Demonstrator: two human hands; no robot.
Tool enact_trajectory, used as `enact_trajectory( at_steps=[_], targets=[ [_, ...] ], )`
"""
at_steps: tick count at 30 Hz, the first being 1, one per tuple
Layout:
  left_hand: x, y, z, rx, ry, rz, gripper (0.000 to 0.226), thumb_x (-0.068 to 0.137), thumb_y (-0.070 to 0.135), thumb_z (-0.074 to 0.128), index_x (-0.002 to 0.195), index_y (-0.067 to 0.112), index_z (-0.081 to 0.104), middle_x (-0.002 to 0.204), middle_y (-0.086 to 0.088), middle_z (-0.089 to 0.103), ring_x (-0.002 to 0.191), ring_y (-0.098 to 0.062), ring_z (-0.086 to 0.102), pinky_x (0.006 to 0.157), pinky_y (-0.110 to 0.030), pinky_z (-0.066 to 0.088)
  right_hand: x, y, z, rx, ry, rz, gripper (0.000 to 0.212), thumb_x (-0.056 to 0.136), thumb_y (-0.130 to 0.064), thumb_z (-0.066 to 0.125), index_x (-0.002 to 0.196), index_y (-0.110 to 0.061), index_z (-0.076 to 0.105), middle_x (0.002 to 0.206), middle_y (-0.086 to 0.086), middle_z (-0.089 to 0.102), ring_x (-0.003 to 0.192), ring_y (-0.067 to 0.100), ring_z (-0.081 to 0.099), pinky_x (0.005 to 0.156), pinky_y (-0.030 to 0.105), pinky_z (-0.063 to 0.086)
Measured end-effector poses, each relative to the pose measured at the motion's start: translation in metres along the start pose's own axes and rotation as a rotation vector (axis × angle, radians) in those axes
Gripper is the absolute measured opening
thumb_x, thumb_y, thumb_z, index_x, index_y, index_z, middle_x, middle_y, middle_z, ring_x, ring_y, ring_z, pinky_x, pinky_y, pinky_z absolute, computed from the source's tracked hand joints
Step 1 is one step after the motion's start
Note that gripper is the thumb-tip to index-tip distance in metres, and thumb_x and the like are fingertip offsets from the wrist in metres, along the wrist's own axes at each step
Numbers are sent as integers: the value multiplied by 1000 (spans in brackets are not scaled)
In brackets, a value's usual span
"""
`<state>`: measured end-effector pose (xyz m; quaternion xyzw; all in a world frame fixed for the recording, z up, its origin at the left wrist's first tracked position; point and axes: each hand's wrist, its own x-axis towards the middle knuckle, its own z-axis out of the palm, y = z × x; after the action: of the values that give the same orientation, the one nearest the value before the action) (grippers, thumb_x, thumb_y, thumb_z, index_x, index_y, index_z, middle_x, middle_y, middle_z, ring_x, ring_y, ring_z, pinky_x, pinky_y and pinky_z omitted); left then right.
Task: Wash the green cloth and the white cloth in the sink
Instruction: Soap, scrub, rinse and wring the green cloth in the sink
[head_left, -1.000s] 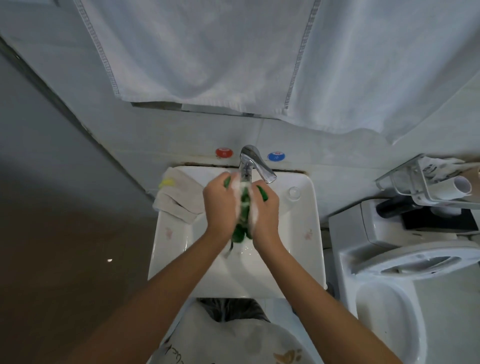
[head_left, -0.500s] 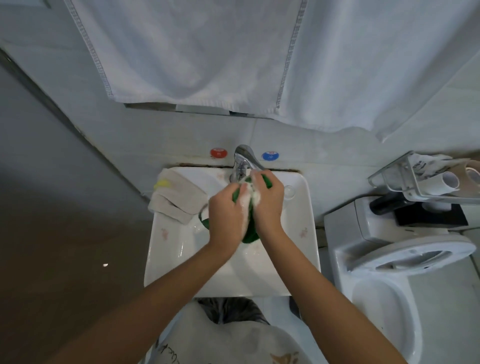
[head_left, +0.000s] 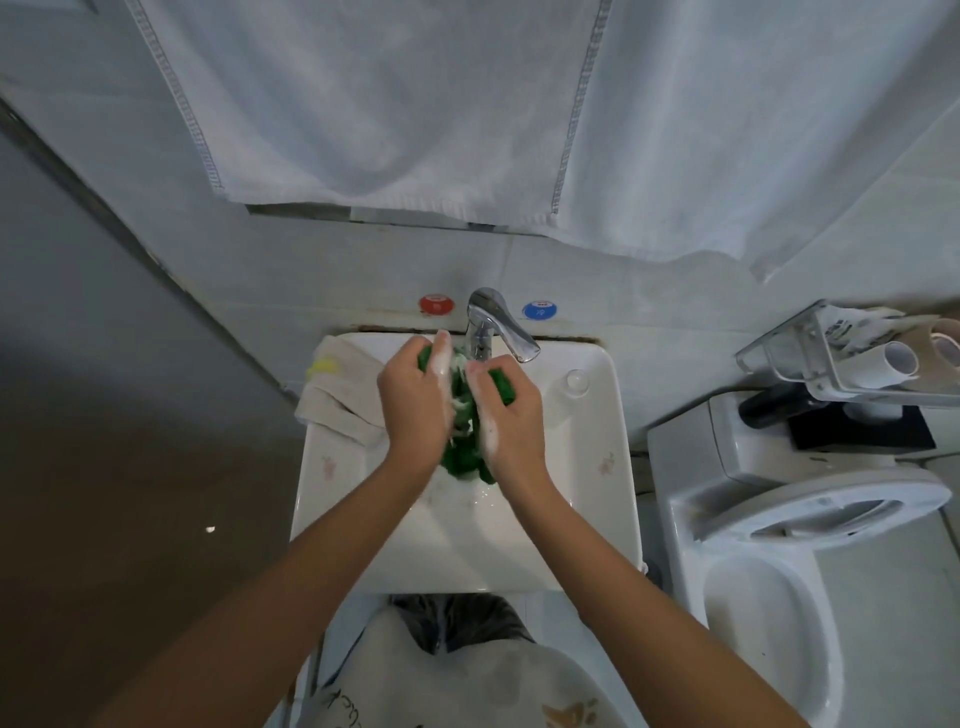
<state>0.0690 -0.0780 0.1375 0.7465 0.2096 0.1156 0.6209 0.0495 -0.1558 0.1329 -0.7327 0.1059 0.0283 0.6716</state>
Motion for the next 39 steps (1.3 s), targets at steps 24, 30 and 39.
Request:
enact_trajectory(
  at_steps=[24,30,39],
  targets=[
    [22,13,-43,-71,-345,-87,27,93,27,57,72,10,61,68,1,62,66,-13,63,63,-29,53,24,2,-74,-183,-628,148,48,70,-52,66,95,-12,57,82,0,62,73,13,61,67,27,48],
    [25,22,-46,-5,-529,-101,18,86,23,64,78,7,60,68,-2,65,62,-11,65,55,-21,51,27,-2,-69,-26,-572,215,17,85,-30,63,88,-14,58,77,-11,67,76,4,65,67,16,47],
    [38,22,-63,427,-826,31,24,76,19,76,86,16,55,69,3,60,58,-11,57,51,-26,45,40,-14,-79,-291,-522,46,45,75,10,70,98,-23,51,81,0,55,71,10,56,61,20,48]
  ],
)
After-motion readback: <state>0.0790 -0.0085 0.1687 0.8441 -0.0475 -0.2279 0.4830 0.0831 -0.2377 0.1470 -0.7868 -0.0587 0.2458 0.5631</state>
